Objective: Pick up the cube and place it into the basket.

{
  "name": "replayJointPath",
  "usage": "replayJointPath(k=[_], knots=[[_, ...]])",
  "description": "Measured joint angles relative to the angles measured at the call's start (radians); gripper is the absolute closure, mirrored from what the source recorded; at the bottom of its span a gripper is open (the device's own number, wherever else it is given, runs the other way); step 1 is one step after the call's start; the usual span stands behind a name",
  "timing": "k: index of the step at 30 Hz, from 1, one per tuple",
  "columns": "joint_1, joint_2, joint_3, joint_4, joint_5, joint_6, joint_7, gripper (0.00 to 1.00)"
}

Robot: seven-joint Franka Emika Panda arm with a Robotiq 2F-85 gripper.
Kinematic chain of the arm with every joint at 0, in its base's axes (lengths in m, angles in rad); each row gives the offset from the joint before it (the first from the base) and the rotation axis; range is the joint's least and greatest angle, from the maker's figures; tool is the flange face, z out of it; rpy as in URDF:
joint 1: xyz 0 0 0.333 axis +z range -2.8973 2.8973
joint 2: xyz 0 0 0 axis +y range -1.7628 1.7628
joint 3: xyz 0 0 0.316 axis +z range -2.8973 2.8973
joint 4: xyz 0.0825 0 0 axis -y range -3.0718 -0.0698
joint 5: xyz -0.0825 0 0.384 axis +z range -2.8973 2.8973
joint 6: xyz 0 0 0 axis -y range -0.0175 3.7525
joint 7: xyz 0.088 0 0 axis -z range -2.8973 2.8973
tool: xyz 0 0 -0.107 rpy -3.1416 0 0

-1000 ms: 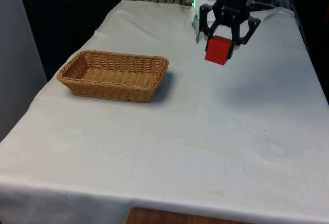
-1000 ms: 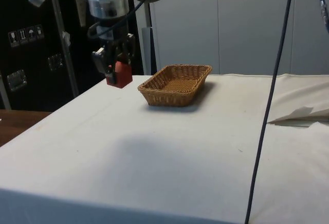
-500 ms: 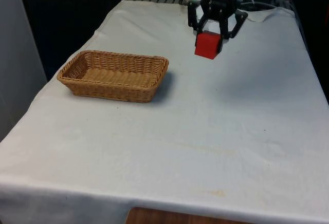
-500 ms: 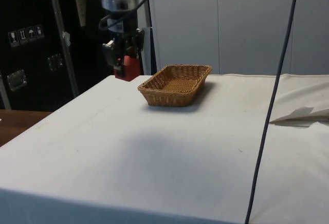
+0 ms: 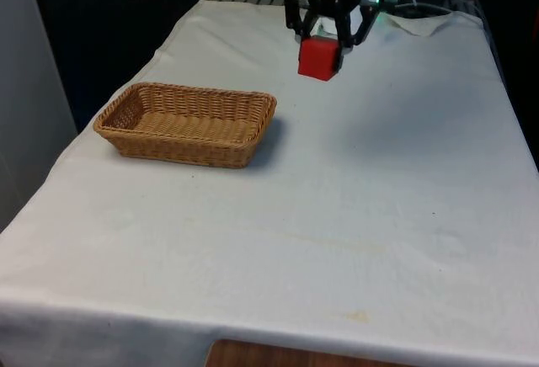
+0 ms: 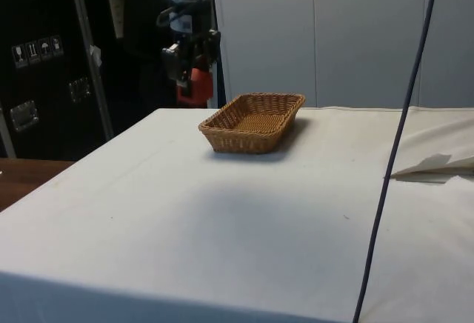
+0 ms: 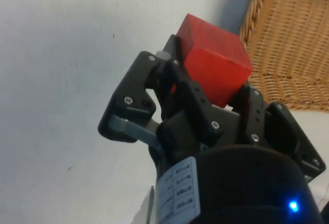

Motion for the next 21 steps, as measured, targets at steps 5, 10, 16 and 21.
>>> replayJointPath(k=[5,10,16,21], knots=[[-0.002,-0.022,-0.021,-0.021,0.026,0.001,-0.038,1.0],[-0.004,-0.035,-0.042,-0.035,0.052,0.001,-0.078,1.0],[-0.006,-0.044,-0.063,-0.048,0.105,0.003,-0.144,1.0],[-0.008,-0.05,-0.083,-0.06,0.162,0.003,-0.218,1.0]])
